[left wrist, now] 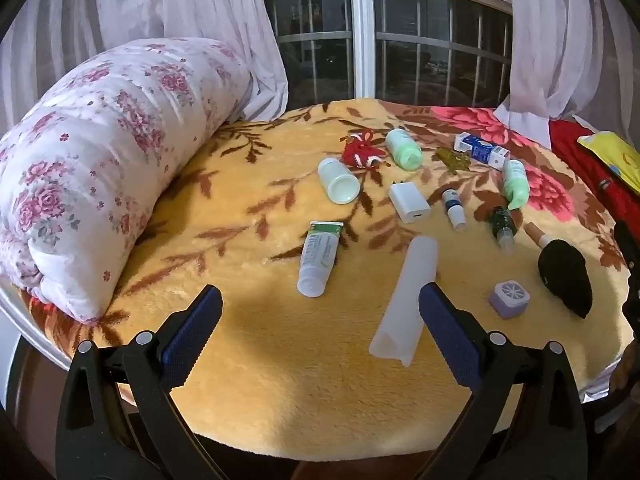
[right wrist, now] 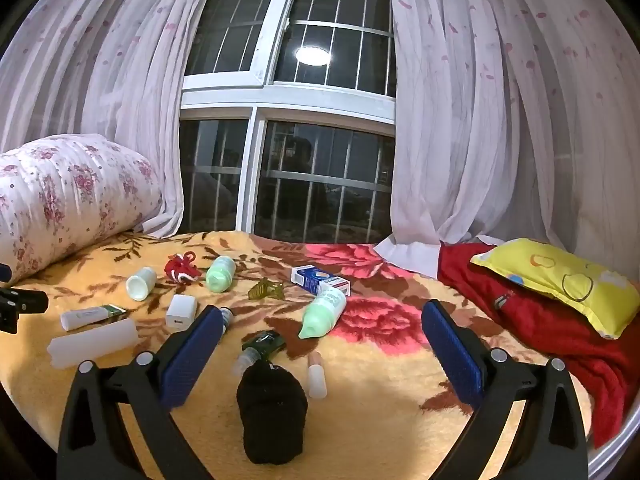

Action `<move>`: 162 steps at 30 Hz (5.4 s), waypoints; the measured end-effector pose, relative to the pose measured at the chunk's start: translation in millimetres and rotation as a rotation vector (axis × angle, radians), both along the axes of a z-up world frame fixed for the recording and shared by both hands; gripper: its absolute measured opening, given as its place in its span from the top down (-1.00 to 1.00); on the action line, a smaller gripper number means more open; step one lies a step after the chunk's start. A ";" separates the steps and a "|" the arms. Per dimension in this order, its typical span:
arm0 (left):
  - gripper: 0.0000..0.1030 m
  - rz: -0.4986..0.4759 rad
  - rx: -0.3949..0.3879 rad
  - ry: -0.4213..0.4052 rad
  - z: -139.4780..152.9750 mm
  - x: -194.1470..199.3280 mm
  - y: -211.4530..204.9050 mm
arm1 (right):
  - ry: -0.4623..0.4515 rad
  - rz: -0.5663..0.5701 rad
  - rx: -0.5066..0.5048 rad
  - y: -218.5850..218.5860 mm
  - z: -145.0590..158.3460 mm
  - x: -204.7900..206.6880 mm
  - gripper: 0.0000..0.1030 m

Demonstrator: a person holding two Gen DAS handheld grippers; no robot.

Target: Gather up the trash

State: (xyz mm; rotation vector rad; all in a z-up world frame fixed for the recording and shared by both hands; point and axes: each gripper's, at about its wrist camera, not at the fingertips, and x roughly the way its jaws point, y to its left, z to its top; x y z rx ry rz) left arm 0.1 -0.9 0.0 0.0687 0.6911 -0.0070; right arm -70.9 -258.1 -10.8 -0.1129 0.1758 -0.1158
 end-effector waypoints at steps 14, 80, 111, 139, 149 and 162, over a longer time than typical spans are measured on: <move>-0.87 0.002 -0.011 0.002 -1.6 -3.3 3.1 | 0.004 -0.002 0.005 0.5 0.4 -0.6 -0.90; -0.87 0.004 -0.010 0.005 -0.7 -4.5 0.2 | 0.007 -0.002 0.018 -1.0 1.9 -3.5 -0.90; 0.41 -0.069 -0.141 0.240 -70.5 124.0 30.0 | -0.023 0.005 0.019 -8.5 -2.2 -11.6 -0.90; 0.41 -0.122 -0.142 0.078 -30.6 38.8 61.8 | 0.630 0.046 0.238 -6.4 -69.5 91.3 0.18; 0.41 -0.187 -0.133 0.041 -10.5 5.5 60.4 | 0.540 0.160 0.179 16.6 -22.0 48.1 0.24; 0.41 -0.589 -0.084 0.488 -89.7 -93.2 20.2 | 1.023 0.656 0.154 120.0 -94.3 -39.5 0.23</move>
